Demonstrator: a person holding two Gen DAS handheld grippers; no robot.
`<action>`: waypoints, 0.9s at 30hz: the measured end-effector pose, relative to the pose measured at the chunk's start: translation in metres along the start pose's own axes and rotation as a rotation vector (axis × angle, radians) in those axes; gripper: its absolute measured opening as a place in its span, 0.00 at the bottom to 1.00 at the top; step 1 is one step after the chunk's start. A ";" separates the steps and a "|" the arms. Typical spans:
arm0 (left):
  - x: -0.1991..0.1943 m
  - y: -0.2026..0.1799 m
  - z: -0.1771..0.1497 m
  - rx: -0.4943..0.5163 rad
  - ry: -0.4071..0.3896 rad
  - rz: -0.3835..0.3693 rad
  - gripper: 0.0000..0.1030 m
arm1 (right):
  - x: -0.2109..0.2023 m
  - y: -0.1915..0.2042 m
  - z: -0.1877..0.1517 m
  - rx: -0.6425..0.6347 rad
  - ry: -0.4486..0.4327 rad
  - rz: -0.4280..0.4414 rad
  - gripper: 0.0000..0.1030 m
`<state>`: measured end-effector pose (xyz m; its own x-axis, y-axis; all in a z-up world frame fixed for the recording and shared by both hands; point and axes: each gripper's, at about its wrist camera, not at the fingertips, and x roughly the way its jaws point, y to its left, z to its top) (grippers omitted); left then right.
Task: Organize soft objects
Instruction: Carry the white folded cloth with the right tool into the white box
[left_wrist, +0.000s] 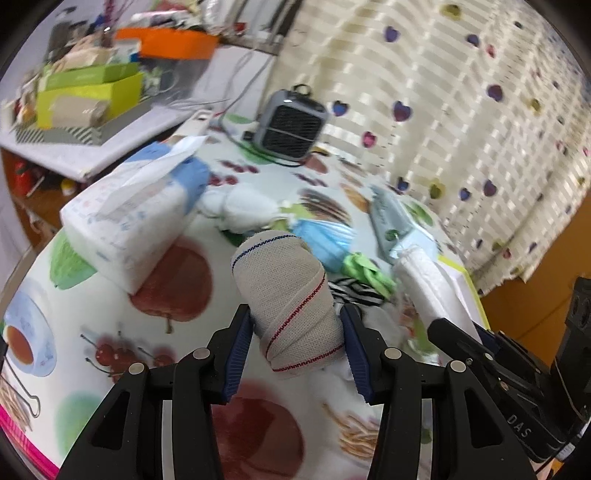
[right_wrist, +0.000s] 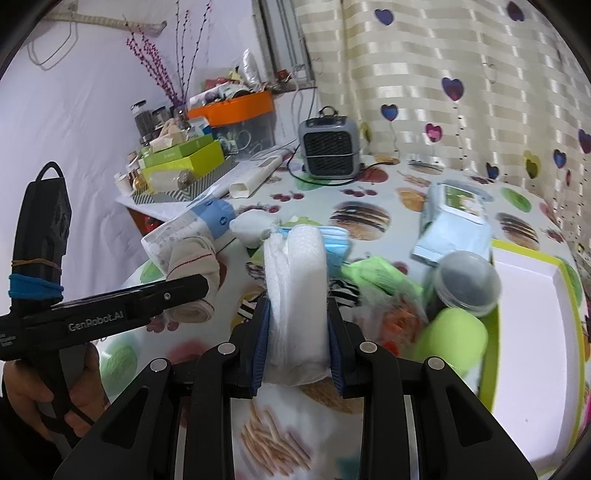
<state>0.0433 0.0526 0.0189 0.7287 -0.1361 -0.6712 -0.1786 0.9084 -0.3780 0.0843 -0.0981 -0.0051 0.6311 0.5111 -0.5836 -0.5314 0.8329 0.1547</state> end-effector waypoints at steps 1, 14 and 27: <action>-0.001 -0.004 -0.001 0.011 -0.001 -0.004 0.46 | -0.004 -0.003 -0.001 0.006 -0.006 -0.004 0.29; -0.005 -0.071 -0.008 0.186 0.012 -0.093 0.46 | -0.060 -0.055 -0.017 0.106 -0.087 -0.123 0.29; 0.017 -0.140 -0.021 0.315 0.073 -0.196 0.46 | -0.084 -0.117 -0.042 0.233 -0.096 -0.233 0.29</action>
<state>0.0667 -0.0850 0.0470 0.6782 -0.3366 -0.6533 0.1798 0.9379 -0.2966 0.0698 -0.2476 -0.0082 0.7765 0.3097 -0.5488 -0.2305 0.9501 0.2101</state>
